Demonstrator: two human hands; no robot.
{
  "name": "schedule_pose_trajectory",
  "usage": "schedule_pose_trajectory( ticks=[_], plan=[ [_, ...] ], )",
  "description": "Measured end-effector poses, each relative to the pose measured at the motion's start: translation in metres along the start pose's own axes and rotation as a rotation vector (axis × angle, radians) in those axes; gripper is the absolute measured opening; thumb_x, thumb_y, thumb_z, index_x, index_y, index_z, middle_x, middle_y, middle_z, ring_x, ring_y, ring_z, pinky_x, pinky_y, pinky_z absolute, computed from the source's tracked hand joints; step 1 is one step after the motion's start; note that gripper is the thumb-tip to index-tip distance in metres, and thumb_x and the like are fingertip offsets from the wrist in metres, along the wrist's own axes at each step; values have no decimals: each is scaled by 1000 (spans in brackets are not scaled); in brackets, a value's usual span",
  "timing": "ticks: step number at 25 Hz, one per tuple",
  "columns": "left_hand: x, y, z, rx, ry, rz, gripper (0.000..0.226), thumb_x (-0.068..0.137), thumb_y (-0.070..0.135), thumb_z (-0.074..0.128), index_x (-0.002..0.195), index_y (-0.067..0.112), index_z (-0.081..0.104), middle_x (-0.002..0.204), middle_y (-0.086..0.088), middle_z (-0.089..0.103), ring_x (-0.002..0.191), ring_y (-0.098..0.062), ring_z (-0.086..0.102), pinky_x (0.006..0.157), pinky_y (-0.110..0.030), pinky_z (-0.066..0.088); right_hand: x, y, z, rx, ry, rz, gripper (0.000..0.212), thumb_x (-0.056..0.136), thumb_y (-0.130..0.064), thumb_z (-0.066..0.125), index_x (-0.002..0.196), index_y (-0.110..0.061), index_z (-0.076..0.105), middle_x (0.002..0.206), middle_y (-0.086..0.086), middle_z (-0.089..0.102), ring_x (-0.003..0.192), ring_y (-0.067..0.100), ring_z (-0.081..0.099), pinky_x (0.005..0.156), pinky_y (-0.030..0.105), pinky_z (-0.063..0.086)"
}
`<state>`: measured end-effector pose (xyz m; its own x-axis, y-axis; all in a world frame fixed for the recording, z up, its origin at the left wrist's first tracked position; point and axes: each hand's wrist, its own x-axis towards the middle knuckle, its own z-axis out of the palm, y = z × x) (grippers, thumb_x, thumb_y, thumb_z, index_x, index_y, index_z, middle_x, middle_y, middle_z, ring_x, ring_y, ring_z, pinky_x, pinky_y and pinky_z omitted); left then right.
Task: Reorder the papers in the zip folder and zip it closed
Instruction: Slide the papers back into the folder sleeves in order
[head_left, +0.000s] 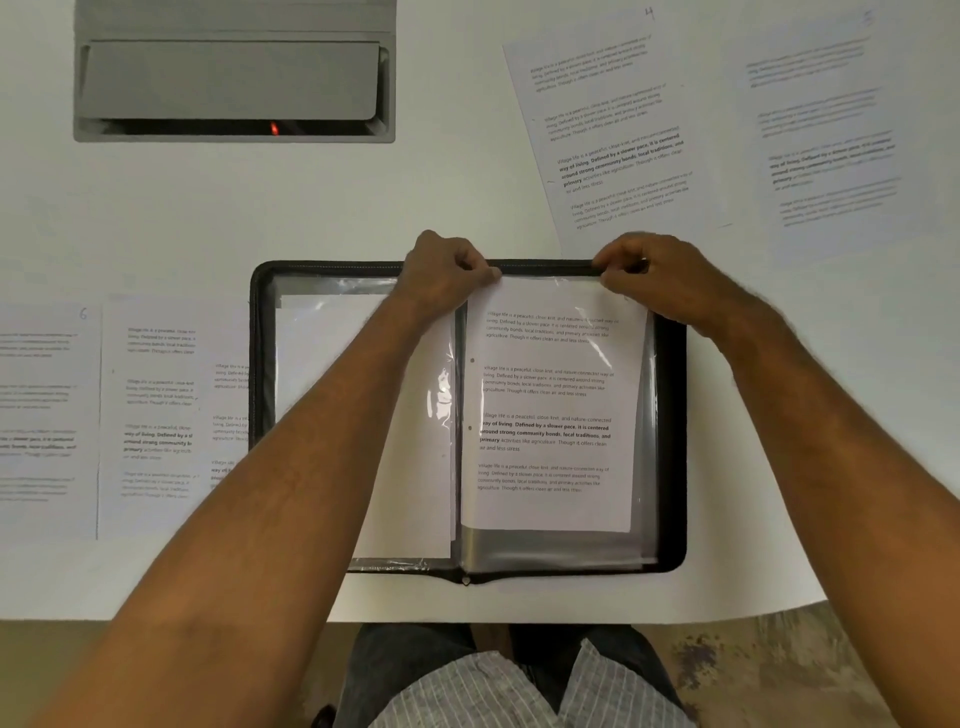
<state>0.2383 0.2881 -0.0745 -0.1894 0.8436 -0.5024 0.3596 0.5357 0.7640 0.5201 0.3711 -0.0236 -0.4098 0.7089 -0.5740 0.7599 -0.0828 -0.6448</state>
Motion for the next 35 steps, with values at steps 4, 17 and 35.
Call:
schedule_pose_trajectory(
  ticks=[4,17,35],
  plan=[
    [-2,-5,2,49,42,36,18,76,16,87,75,25,71,93,-11,71,78,-15,65,72,-29,53,-34,14,21,235,193,12,44,90,-29,81,127,-29,58,109,-10,65,90,-7,62,75,16,52],
    [-30,-11,6,232,82,205,38,85,20,80,120,20,67,123,-5,47,110,-18,49,102,-31,45,-128,43,117,691,363,297,22,92,-24,78,112,-14,74,102,-1,80,92,18,77,76,31,63],
    [-235,-39,-71,-704,-87,-338,75,93,79,29,130,23,63,122,-3,73,107,-24,71,84,-40,59,-162,-158,216,690,-121,54,37,91,-50,69,114,-21,72,135,-1,67,124,16,61,110,38,44]
  ],
)
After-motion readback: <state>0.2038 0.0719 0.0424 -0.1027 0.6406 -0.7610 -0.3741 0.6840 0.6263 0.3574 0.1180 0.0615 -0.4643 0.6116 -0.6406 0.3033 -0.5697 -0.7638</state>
